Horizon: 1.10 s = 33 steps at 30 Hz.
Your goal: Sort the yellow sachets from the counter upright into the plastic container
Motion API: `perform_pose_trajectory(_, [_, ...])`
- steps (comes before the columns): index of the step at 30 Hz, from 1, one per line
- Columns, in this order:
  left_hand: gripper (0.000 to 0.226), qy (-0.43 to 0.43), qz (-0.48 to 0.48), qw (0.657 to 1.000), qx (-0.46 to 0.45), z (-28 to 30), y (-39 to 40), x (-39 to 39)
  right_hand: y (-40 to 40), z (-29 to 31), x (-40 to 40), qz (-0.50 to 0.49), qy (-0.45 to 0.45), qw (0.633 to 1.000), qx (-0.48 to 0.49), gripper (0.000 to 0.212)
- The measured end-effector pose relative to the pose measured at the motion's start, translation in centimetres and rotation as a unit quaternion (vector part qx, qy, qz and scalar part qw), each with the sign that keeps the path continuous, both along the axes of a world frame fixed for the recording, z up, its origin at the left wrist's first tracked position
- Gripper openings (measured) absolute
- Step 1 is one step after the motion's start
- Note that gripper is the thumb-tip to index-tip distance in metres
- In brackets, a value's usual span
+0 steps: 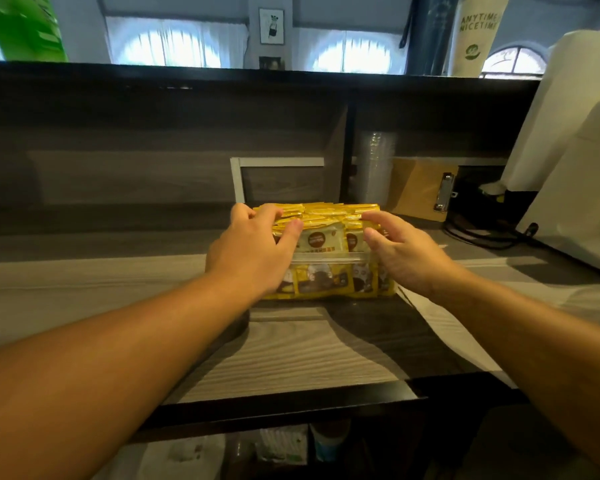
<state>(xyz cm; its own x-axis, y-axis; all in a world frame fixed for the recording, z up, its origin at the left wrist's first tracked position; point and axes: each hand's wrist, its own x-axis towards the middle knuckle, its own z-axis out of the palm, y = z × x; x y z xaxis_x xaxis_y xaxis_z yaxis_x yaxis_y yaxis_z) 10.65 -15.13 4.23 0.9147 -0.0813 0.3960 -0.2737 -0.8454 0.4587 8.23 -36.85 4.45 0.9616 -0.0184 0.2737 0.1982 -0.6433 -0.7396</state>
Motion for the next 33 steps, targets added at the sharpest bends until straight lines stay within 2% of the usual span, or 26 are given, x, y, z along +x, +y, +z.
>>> perform_pose_trajectory(4, [0.057,0.022,0.047,0.998,0.022,0.7,3.8,-1.0,3.8,0.3,0.7,0.041,0.014,0.999,-0.008,0.042])
perform_pose_trajectory(8, [0.069,0.051,0.098,0.989,0.093,1.9,7.3,-2.0,7.3,1.3,1.4,0.082,0.074,0.993,-0.042,0.063])
perform_pose_trajectory(9, [0.074,0.037,0.096,0.987,0.12,2.3,8.1,-2.0,7.9,1.9,1.6,0.084,0.075,0.991,-0.071,0.076])
perform_pose_trajectory(11, [0.084,0.017,0.044,0.985,0.166,3.4,9.5,-1.7,9.1,3.3,2.4,0.078,0.04,0.976,-0.2,0.103])
perform_pose_trajectory(13, [0.095,0.055,-0.018,0.979,0.193,4.9,10.4,-0.6,10.4,4.6,3.3,0.102,0.03,0.947,-0.304,0.115])
perform_pose_trajectory(17, [0.109,0.248,-0.117,0.944,0.185,7.6,11.0,2.4,12.3,6.5,5.3,0.177,0.13,0.894,-0.39,0.117])
perform_pose_trajectory(19, [0.113,0.291,-0.135,0.923,0.212,8.0,10.7,3.0,13.1,6.5,6.1,0.193,0.153,0.871,-0.425,0.118])
perform_pose_trajectory(22, [0.098,0.201,-0.129,0.926,0.293,6.8,9.4,3.1,13.9,5.8,6.4,0.163,0.079,0.857,-0.482,0.112])
perform_pose_trajectory(26, [0.09,0.121,-0.122,0.942,0.289,5.7,8.9,2.5,13.5,5.1,6.0,0.159,0.001,0.854,-0.495,0.089])
perform_pose_trajectory(29, [0.095,0.134,-0.12,0.949,0.26,5.2,9.2,2.5,13.3,5.0,5.9,0.169,-0.014,0.864,-0.475,0.084])
perform_pose_trajectory(33, [0.103,0.189,-0.121,0.945,0.238,5.8,9.6,2.3,12.8,5.5,5.3,0.193,0.038,0.896,-0.399,0.103])
